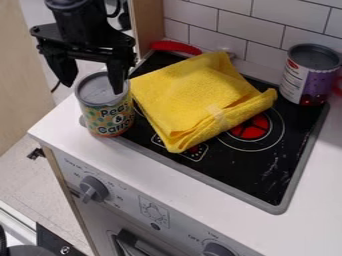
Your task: Take and move the can on the lower middle edge of the table just beside and in between two burners
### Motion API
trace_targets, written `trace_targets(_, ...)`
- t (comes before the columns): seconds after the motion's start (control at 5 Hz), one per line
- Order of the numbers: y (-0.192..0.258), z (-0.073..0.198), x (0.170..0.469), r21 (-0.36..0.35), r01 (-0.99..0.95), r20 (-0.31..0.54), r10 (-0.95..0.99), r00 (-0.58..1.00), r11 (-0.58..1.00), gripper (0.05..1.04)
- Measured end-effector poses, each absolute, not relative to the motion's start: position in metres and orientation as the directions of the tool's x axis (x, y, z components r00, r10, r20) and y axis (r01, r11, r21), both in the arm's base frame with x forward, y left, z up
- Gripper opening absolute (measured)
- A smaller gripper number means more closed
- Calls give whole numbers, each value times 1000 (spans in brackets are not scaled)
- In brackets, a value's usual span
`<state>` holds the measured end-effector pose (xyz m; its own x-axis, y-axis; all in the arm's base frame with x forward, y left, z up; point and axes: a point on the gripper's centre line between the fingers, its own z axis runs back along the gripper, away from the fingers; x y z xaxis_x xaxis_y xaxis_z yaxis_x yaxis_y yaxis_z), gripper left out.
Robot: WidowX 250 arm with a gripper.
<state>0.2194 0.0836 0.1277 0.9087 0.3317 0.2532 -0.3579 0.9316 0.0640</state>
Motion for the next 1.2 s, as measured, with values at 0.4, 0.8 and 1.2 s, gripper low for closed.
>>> trace_targets(0.4, 91, 144, 236, 9, -438, 252, 421, 871, 899, 997)
trace_targets(0.8, 110, 163, 257, -3, -516, 339, 486, 806, 857, 997)
trace_targets(1.2, 157, 140, 281, 6, -725, 428, 654, 624, 688, 997)
